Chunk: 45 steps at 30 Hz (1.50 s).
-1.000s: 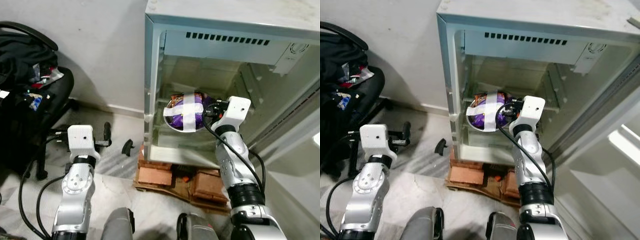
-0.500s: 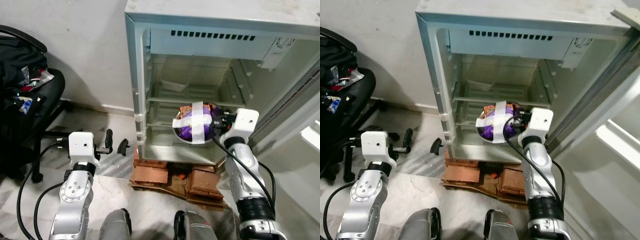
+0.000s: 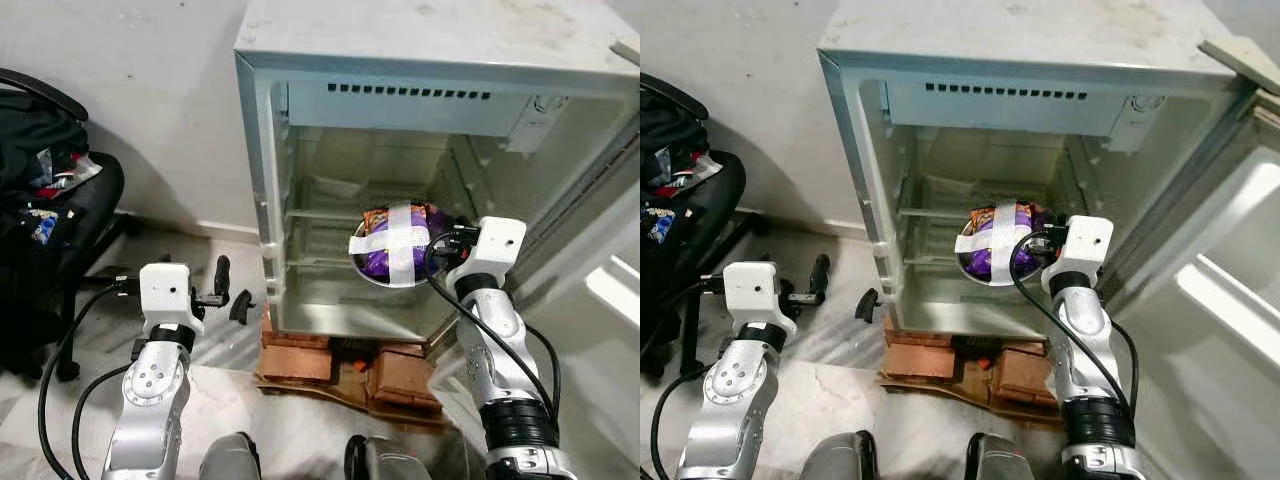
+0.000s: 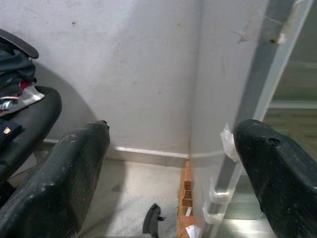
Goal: Restocking fridge
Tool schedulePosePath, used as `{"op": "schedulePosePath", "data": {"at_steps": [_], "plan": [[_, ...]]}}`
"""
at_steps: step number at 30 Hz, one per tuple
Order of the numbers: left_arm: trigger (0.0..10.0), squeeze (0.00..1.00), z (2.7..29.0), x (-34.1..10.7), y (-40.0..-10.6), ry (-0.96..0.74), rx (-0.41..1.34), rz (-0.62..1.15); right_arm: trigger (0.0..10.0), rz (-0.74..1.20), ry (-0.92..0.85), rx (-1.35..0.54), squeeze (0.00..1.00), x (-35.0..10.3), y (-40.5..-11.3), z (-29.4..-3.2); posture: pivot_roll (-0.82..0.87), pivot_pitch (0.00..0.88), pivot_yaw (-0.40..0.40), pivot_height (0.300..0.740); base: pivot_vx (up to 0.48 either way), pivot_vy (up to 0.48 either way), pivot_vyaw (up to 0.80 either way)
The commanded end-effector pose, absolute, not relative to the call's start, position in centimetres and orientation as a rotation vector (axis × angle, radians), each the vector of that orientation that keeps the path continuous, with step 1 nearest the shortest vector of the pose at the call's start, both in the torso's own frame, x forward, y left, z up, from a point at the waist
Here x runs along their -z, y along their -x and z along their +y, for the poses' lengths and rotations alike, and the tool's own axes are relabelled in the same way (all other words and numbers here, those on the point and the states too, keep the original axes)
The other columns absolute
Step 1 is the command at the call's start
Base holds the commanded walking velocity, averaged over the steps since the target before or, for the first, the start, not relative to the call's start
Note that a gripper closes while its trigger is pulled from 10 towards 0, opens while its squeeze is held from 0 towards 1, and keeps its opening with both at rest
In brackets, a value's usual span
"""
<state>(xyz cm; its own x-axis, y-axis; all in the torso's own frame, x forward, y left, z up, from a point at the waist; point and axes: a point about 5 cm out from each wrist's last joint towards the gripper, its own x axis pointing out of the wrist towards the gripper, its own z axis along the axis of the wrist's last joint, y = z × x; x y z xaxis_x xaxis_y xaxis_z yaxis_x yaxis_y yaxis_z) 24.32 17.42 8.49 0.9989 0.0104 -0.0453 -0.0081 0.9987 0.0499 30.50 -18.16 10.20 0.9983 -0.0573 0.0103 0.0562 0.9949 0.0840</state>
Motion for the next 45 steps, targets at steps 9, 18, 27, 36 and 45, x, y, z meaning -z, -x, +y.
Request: {"op": "schedulePosePath", "data": {"at_steps": [9, 18, 27, 36, 45], "plan": [[10.0, 0.00, 17.3, -8.7, -23.7, -0.041, -0.006, 0.040, 10.0, -0.031, -0.081, 0.058, 0.00, -10.8, -30.6, -18.2, 0.09, 0.128, -0.043, 0.740, 0.350, 0.000, 0.00], [10.0, 0.00, 17.2, -8.7, -23.8, -0.034, -0.014, 0.046, 10.0, -0.037, -0.083, 0.059, 0.00, -11.0, -30.8, -18.1, 0.09, 0.129, -0.044, 0.740, 0.207, 0.000, 0.00], [10.0, 0.00, 17.2, -8.7, -24.0, -0.036, -0.021, 0.049, 10.0, -0.041, -0.083, 0.061, 0.00, -11.1, -31.1, -18.1, 0.09, 0.130, -0.044, 0.740, 0.000, 0.000, 0.00], [10.0, 0.00, 17.2, -8.6, -23.9, -0.048, -0.012, 0.056, 10.0, -0.063, -0.052, 0.130, 0.00, -11.7, -32.3, -18.5, 0.09, 0.129, -0.029, 0.740, 0.000, 0.000, 0.00], [10.0, 0.00, 17.8, -9.1, -22.8, -0.092, 0.018, 0.073, 10.0, -0.034, -0.017, 0.300, 0.00, -11.1, -32.9, -20.1, 0.14, 0.192, 0.007, 0.740, 0.000, 0.000, 0.00]]}}
